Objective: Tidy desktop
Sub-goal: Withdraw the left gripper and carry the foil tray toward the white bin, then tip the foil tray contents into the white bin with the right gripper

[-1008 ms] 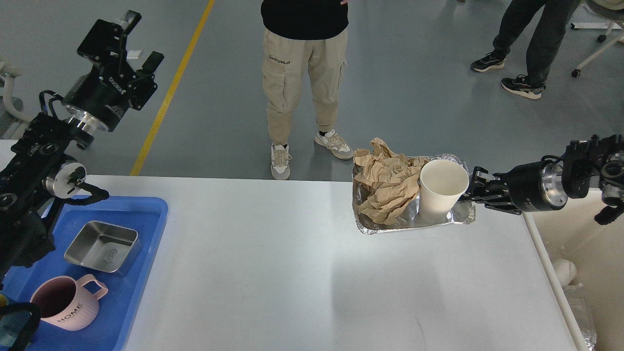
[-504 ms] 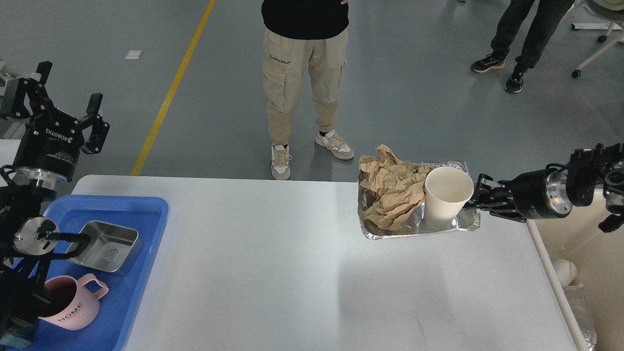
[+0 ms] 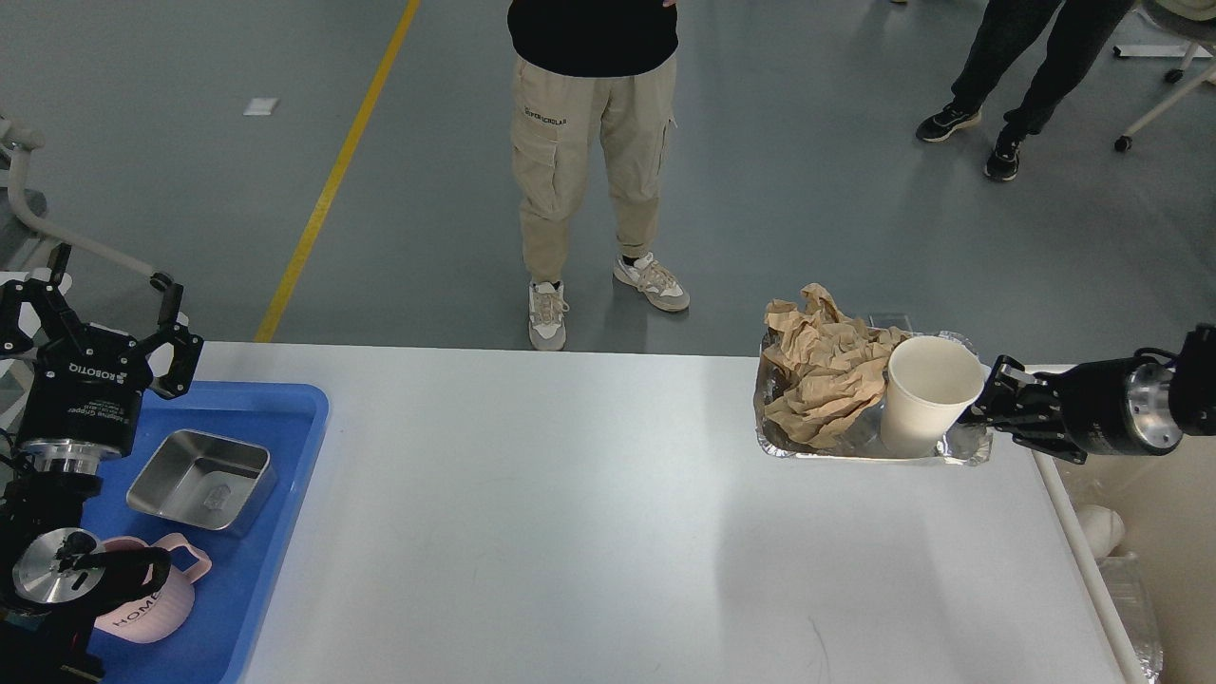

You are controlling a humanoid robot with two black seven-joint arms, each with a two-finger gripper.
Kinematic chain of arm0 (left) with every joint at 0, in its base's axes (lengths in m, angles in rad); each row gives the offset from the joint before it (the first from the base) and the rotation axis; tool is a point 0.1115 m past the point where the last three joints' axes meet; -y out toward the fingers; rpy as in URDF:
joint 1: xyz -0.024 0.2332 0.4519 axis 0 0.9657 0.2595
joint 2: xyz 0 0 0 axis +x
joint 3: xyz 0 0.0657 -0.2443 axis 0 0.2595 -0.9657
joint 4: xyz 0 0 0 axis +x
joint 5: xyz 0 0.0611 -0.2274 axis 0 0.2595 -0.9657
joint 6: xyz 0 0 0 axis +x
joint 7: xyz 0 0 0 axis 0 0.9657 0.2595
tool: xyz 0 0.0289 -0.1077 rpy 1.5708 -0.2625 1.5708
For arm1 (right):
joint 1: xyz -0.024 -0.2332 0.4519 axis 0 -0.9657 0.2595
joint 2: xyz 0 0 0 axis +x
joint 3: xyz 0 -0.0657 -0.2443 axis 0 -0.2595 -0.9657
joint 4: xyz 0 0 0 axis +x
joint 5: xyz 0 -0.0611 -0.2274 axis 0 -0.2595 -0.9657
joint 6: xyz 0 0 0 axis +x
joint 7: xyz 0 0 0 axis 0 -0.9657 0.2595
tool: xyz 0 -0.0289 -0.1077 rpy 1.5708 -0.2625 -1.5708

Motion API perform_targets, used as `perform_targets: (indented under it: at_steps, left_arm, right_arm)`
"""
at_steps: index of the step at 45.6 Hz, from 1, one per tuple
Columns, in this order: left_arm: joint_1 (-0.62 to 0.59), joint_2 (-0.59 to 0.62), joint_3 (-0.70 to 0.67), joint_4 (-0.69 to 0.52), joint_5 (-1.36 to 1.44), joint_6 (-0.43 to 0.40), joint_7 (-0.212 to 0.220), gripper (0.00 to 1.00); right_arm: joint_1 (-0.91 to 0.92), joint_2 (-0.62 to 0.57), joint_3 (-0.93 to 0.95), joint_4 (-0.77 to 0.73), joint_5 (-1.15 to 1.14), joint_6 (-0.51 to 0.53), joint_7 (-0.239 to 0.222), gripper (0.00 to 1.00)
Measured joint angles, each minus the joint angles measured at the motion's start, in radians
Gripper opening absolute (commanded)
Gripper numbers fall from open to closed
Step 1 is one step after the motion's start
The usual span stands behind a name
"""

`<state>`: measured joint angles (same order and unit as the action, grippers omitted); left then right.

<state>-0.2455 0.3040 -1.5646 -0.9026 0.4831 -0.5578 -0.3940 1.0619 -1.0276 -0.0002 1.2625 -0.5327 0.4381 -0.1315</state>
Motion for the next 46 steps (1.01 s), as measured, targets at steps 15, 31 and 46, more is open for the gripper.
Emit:
perform_targets:
  at_steps: [15, 31, 46]
  left_arm:
    - [0.005, 0.006, 0.014, -0.001, 0.001, -0.006, 0.000, 0.97]
    - [0.035, 0.009, 0.017, -0.009, 0.002, -0.034, 0.001, 0.97]
    - [0.057, 0.006, 0.017, -0.012, 0.003, -0.049, 0.000, 0.97]
  right_arm:
    - [-0.075, -0.105, -0.005, -0.056, 0.115, -0.050, 0.000, 0.00]
    - [-0.143, -0.096, -0.007, -0.284, 0.155, -0.039, 0.000, 0.00]
    - [-0.228, -0.024, 0.001, -0.480, 0.212, -0.030, 0.002, 0.00]
